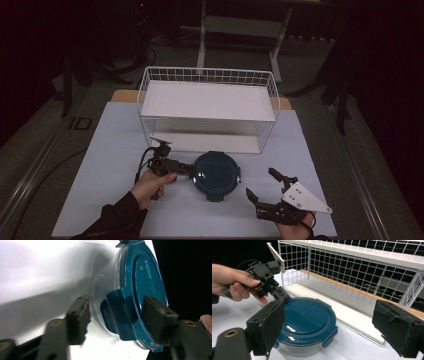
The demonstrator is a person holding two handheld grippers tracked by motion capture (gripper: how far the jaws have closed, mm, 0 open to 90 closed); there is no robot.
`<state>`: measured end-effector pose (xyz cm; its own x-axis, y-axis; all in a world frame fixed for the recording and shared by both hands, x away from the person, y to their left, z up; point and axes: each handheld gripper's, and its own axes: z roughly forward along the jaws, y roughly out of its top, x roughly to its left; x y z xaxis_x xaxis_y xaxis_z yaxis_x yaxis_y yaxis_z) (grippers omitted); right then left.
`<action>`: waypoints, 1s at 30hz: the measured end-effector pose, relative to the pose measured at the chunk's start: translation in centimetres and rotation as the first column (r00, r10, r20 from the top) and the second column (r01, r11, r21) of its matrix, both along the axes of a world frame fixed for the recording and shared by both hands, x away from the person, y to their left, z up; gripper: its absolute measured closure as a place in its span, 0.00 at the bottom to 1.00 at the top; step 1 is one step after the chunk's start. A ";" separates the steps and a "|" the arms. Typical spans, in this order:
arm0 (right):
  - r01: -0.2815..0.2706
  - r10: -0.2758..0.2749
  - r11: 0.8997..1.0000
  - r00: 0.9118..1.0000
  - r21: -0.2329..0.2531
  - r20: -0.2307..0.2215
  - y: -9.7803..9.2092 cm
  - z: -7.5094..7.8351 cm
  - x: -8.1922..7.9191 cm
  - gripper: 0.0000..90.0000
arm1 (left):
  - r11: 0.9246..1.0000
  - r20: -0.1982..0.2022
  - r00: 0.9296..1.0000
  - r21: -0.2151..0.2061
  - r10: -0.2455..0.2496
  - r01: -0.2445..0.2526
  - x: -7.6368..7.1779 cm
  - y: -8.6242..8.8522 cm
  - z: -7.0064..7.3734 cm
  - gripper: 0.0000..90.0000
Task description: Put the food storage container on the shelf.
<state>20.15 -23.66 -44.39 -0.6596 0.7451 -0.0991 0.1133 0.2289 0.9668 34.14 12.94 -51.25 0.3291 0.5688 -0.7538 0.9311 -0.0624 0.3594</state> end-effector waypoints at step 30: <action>-0.083 0.110 0.993 0.927 0.090 -0.358 -0.2 -1.8 4.2 0.27 | 0.993 0.141 0.983 0.031 -0.117 0.114 -2.4 -0.6 1.3 0.61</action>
